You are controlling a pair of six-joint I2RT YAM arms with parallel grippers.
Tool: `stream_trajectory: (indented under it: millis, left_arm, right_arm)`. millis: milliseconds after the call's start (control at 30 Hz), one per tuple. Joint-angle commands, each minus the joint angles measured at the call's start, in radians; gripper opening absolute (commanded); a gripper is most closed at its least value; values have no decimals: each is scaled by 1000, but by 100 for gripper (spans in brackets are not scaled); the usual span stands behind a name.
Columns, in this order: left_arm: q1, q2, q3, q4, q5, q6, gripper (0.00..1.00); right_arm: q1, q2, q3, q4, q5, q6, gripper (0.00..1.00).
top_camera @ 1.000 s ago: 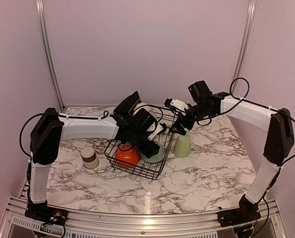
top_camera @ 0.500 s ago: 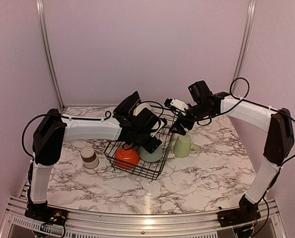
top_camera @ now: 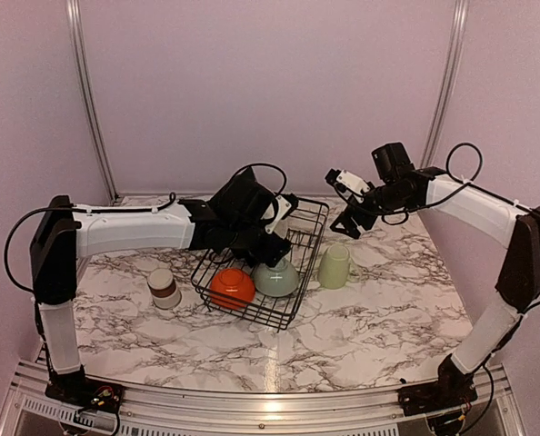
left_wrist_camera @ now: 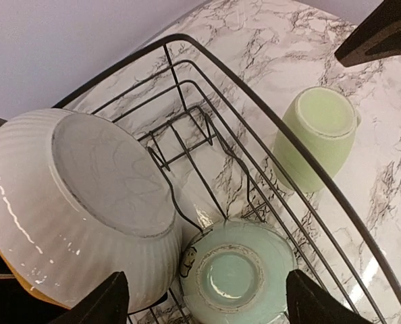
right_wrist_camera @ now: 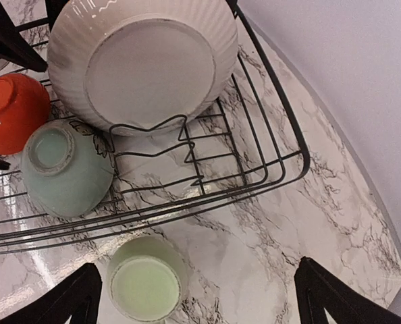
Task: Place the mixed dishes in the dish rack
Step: Grab the cup at the center of the board.
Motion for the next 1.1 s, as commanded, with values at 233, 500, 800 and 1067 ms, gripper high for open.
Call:
stream_trajectory:
  millis: [233, 500, 800, 1067]
  left_arm:
    - [40, -302, -101, -166, -93, -61, 85]
    - [144, -473, -274, -326, -12, -190, 84]
    - [238, -580, -401, -357, -48, -238, 86]
    - [285, -580, -427, -371, -2, -251, 85]
  right_arm:
    - [-116, -96, -224, -19, -56, -168, 82]
    - [-128, -42, -273, 9, -24, -204, 77]
    - [-131, 67, -264, 29, -49, -240, 70]
    - [-130, 117, -221, 10, -88, -246, 51]
